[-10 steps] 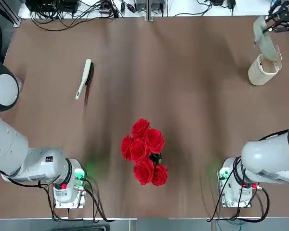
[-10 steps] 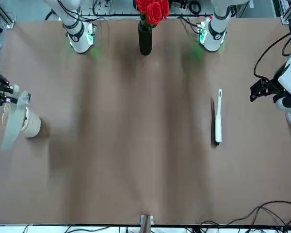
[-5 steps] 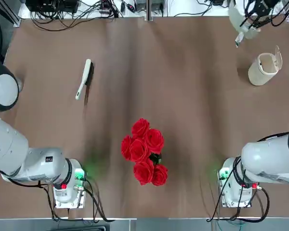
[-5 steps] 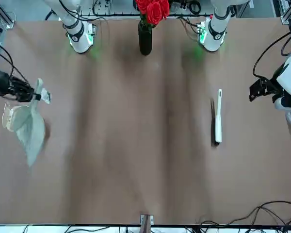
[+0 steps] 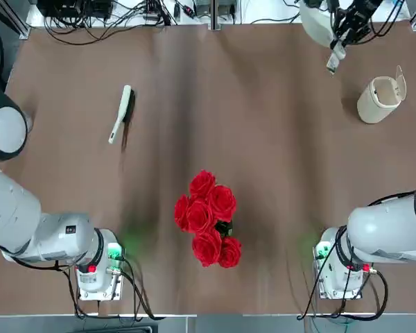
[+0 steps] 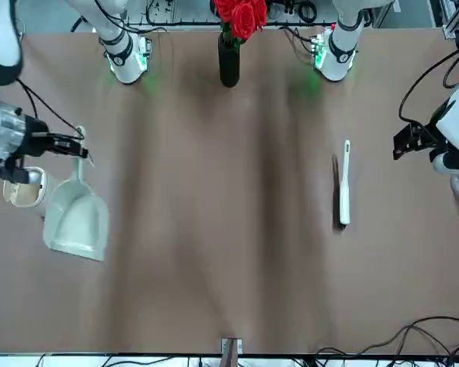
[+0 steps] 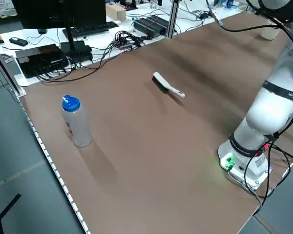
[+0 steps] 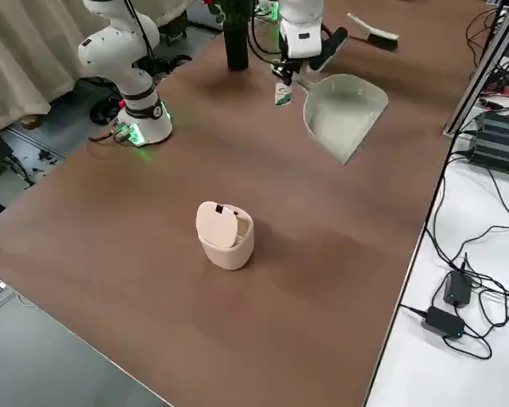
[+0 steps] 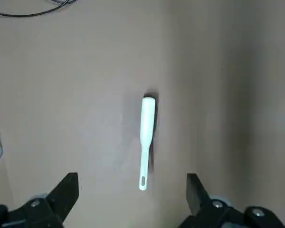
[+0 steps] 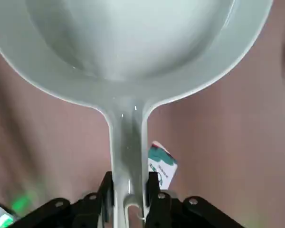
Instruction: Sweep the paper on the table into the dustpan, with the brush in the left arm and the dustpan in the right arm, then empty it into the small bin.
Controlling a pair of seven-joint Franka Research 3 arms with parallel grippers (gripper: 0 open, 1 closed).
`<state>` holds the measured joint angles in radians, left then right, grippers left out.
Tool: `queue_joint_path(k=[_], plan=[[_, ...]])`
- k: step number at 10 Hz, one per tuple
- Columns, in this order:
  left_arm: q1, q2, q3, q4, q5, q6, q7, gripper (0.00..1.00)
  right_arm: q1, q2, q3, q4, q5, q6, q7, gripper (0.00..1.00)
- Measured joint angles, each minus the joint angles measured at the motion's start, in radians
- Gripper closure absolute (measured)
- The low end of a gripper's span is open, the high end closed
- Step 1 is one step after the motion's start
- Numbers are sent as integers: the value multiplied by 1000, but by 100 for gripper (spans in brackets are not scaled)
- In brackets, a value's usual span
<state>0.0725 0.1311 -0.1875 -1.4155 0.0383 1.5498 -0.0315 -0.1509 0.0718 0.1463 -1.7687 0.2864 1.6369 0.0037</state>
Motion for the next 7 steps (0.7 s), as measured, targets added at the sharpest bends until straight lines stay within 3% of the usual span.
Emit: queue_joint_path(k=[2,6,7], plan=[[0,0,0,0,0,0,0,0,2,0,50,-52,-57,67,-208,67],[0,0,-1,0,0,0,0,0,10,0,212,-121,-289,198,-403,67],[0,0,-1,0,0,0,0,0,13,0,233,-152,-323,245,-471,67]])
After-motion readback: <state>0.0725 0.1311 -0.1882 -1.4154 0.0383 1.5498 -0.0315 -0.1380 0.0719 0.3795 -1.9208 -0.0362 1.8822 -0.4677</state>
